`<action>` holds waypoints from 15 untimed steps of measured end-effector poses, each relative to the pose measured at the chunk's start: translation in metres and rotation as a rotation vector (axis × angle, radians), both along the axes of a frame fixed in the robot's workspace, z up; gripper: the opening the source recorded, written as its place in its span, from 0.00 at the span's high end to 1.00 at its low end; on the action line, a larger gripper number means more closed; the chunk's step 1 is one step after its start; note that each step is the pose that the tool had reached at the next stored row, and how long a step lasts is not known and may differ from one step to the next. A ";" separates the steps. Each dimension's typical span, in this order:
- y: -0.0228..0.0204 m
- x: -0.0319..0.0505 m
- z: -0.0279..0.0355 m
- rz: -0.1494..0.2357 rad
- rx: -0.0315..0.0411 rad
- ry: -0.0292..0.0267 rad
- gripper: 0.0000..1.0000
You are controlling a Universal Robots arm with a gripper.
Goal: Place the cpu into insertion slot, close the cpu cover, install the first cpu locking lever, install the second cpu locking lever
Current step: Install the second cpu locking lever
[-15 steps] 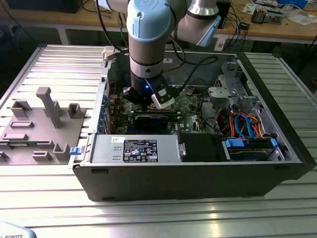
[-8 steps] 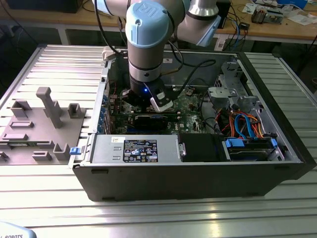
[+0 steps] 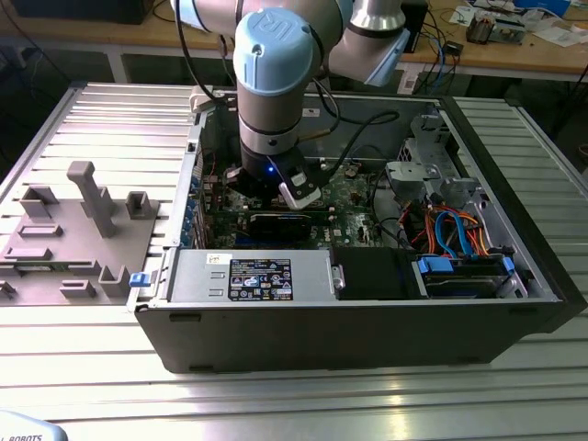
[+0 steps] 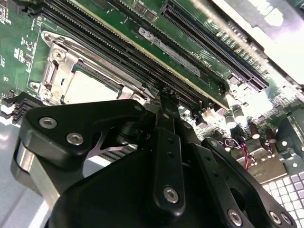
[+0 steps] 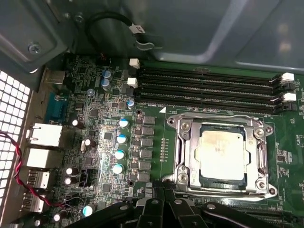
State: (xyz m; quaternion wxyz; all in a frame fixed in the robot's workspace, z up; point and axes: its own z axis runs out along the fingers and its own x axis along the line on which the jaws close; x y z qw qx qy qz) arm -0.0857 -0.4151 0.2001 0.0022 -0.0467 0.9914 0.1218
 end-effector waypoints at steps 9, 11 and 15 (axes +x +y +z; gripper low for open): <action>0.0023 0.0000 -0.0045 0.020 0.0184 -0.0001 0.89; 0.0024 0.0000 -0.0050 0.022 0.0183 0.0000 0.89; 0.0025 -0.0001 -0.0052 0.024 0.0184 -0.0011 0.89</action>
